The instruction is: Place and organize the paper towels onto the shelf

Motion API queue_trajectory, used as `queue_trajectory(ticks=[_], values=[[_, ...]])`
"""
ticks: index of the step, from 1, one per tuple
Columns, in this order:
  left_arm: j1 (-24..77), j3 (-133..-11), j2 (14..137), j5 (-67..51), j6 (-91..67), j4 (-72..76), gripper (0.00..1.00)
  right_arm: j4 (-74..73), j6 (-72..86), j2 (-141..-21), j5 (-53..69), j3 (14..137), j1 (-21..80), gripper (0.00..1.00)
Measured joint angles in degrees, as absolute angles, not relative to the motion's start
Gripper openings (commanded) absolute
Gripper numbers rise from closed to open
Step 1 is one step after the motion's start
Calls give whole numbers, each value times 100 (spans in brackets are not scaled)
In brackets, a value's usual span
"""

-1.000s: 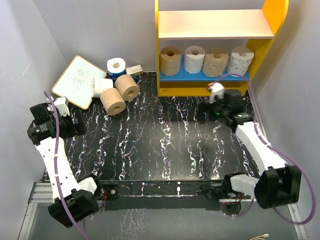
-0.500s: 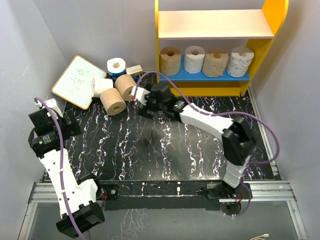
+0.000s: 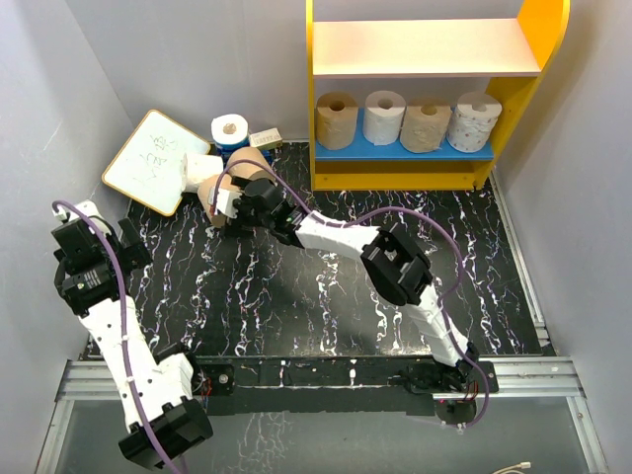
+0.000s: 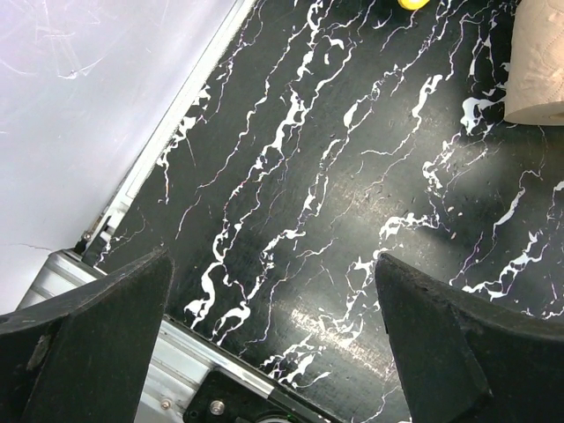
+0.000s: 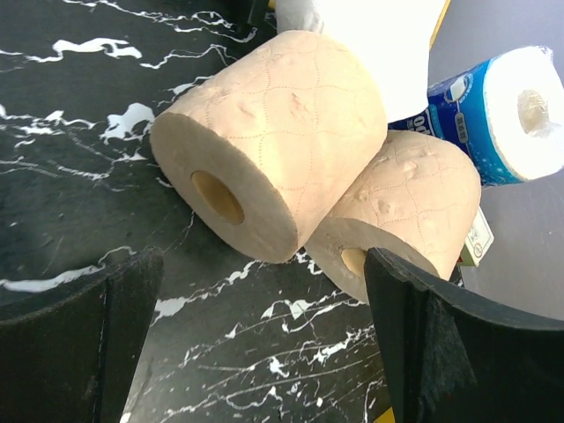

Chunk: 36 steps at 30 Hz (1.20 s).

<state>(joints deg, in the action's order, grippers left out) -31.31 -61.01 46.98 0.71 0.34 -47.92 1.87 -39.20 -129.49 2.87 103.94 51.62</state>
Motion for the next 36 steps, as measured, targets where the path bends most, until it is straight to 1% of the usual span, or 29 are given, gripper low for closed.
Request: queue_trajectory(ticks=[4, 14, 19, 21, 23, 25, 26, 27, 30, 36], values=[[-3138, -6101, 4587, 71, 32, -4792, 98, 309, -3883, -13288, 217, 10715, 5131, 95], [-3203, -6099, 4394, 67, 30, -4781, 98, 685, -3850, -13655, 54, 10807, 5116, 94], [-3234, -6101, 4403, 67, 32, -4779, 98, 821, -3712, -13937, 19, 11170, 5116, 86], [-3253, -6099, 4418, 64, 32, -4777, 98, 906, -3662, -14057, 5, 11316, 5116, 80], [-3260, -6099, 4436, 64, 32, -4777, 98, 945, -3638, -14138, -12, 11426, 5116, 72], [-3275, -6099, 4445, 60, 32, -4777, 98, 991, -3632, -14252, -5, 11568, 5116, 62], [-3288, -6099, 4445, 60, 32, -4777, 98, 1035, -3634, -14309, -5, 11627, 5116, 55], [-3295, -6099, 4445, 60, 32, -4777, 98, 1081, -3629, -14363, -5, 11666, 5116, 45], [-3312, -6099, 4445, 54, 32, -4777, 98, 1181, -3623, -14479, -8, 11684, 5142, 1], [-3328, -6099, 4477, 36, 36, -4757, 98, 1258, -3253, -14475, -152, 11688, 5131, 0]])
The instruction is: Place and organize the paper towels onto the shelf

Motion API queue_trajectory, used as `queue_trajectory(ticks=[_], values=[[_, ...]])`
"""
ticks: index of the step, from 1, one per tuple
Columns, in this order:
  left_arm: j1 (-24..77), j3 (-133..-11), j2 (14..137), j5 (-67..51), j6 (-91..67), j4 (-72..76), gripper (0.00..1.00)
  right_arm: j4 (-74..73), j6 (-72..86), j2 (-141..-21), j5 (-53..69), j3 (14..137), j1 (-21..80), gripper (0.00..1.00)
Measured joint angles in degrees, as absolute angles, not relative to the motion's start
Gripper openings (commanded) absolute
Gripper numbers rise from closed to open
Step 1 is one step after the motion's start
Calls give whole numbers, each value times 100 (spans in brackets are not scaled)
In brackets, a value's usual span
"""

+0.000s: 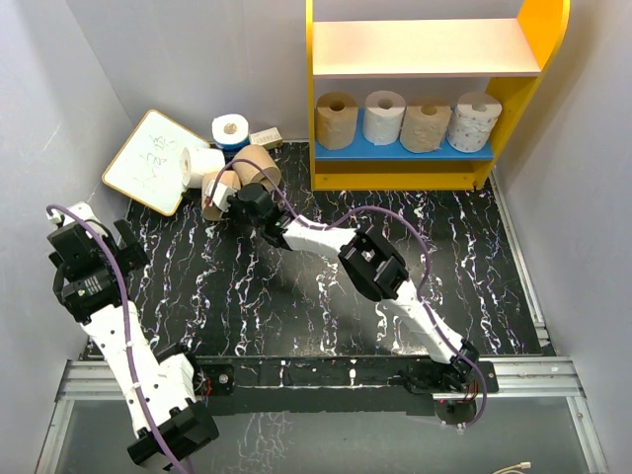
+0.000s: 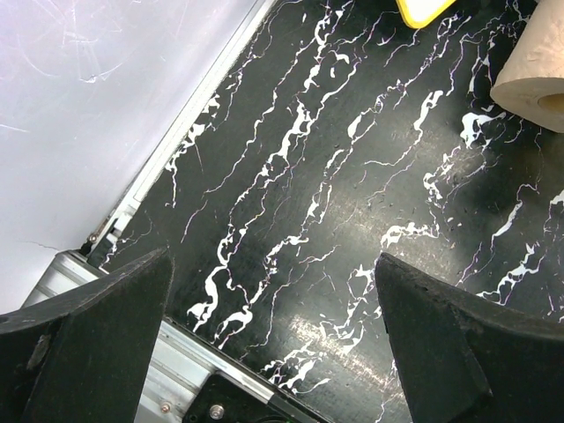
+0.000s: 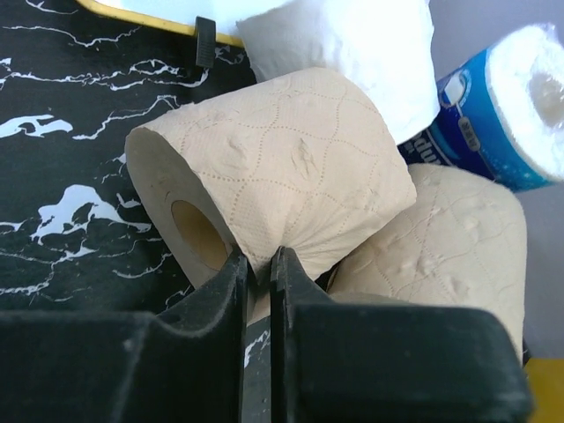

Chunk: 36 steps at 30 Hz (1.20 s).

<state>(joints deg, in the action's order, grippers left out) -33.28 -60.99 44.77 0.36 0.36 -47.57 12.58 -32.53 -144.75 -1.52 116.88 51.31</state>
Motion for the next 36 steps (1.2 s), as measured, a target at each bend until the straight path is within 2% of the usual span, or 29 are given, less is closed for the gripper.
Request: queue_trajectory(ticks=[6, 15, 23, 26, 30, 36], values=[[-3328, -6095, 4556, 5, 36, -4709, 98, 521, -2657, -13885, -12, 11338, 5103, 0], [-3328, -6095, 4547, -45, 38, -4689, 98, -1140, -893, -12678, 941, 11089, 5054, 0], [-3328, -6095, 4431, -86, 40, -4689, 97, -1774, 1898, -10755, 458, 9212, 4748, 0], [-3328, -6095, 4372, -106, 43, -4689, 97, -1876, 3155, -9850, 445, 8329, 4086, 0], [-3328, -6095, 4366, -152, 45, -4689, 97, -2001, 5039, -8903, 399, 7461, 2530, 0], [-3328, -6095, 4405, -209, 54, -4689, 97, -2609, 6882, -8558, 320, 6794, 469, 0]])
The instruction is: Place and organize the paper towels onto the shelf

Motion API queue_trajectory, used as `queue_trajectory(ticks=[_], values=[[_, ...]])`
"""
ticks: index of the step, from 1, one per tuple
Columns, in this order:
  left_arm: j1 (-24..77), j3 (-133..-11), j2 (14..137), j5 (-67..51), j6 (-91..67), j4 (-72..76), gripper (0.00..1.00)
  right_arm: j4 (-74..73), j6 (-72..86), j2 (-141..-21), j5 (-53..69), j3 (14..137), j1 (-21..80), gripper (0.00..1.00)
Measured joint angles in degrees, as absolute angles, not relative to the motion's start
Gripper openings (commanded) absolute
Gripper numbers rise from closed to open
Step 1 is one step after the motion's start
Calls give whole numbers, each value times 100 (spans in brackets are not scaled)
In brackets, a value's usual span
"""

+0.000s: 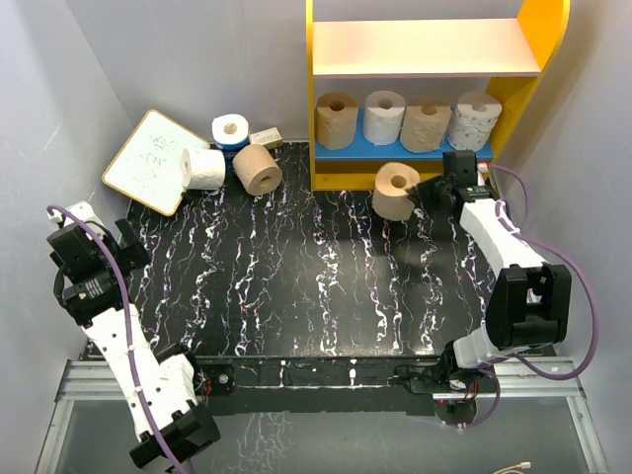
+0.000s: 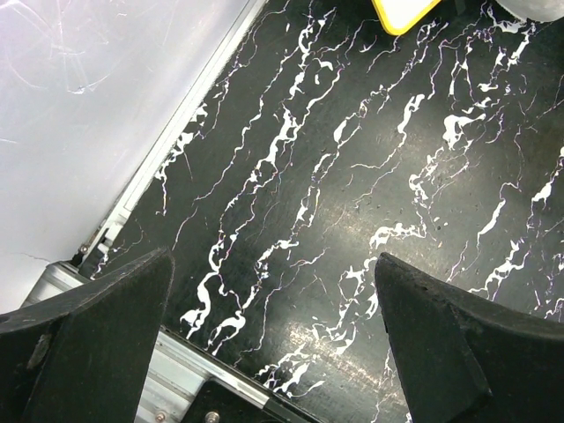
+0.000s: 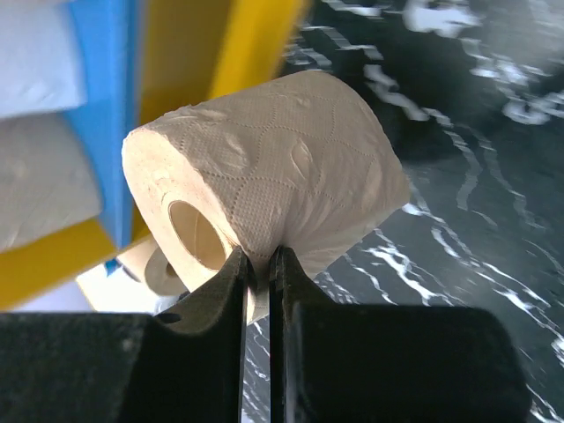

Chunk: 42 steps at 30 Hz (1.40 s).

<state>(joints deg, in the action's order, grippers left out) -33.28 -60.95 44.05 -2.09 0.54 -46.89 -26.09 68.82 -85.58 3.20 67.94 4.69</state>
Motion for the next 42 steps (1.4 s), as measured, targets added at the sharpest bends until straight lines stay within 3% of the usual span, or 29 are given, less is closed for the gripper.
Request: queue_trajectory(ticks=[7, 18, 42], values=[[-3328, -6095, 4342, -220, 64, -4689, 97, -3352, 7736, -8447, 794, 6228, -272, 0], [-3328, -6095, 4219, -425, 110, -4692, 97, -3048, 7999, -8385, 954, 6211, -1411, 0], [-3328, -6095, 4007, -517, 145, -4692, 97, -2228, 7644, -9463, -38, 7002, -1476, 0]])
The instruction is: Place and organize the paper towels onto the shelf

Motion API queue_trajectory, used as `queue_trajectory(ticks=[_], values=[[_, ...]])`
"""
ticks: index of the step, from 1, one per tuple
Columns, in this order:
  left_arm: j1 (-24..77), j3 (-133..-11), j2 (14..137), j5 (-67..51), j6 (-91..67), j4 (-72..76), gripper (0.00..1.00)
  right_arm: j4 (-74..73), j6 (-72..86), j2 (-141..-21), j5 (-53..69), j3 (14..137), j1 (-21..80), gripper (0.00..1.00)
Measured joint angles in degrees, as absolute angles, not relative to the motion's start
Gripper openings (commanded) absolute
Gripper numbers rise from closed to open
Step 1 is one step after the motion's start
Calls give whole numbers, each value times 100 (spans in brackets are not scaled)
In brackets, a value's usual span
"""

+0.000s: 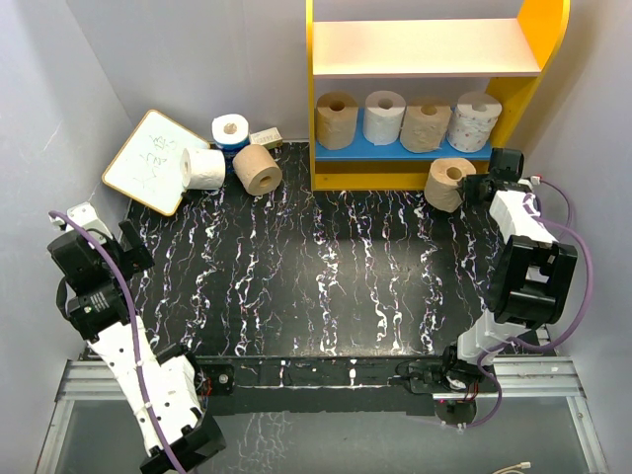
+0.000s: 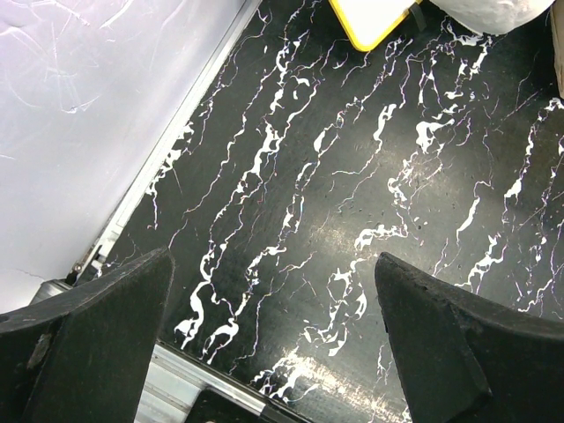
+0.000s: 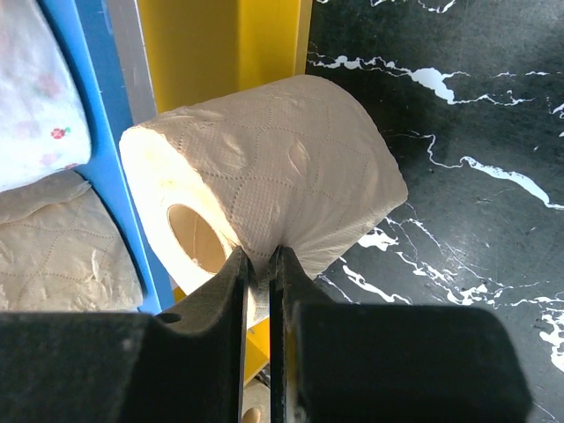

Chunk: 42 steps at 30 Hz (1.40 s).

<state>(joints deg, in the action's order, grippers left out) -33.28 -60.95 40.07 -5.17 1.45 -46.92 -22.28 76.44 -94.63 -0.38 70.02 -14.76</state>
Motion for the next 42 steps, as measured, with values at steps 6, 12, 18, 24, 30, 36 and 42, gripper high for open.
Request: queue_trajectory(ticks=[6, 12, 18, 24, 30, 36, 42], values=[[-3328, -6095, 4003, -521, 148, -4692, 97, -2239, 7640, -9539, -102, 7002, -1476, 0], [-3328, -6095, 4003, -537, 148, -4692, 97, -2211, 7638, -9539, -167, 7000, -1476, 0], [-3328, -6095, 4018, -537, 148, -4692, 97, -2196, 7647, -9596, -178, 7000, -1476, 0], [-3328, -6095, 4084, -537, 148, -4692, 97, -2137, 7658, -9701, -207, 6997, -1479, 0], [-3328, -6095, 4091, -537, 150, -4692, 97, -2036, 7664, -9703, -252, 6997, -1479, 0], [-3328, -6095, 4101, -537, 150, -4692, 97, -1918, 7675, -9826, -386, 7089, -1500, 0], [-3328, -6095, 4106, -539, 150, -4692, 97, -1826, 7756, -10125, -484, 7406, -1557, 0]])
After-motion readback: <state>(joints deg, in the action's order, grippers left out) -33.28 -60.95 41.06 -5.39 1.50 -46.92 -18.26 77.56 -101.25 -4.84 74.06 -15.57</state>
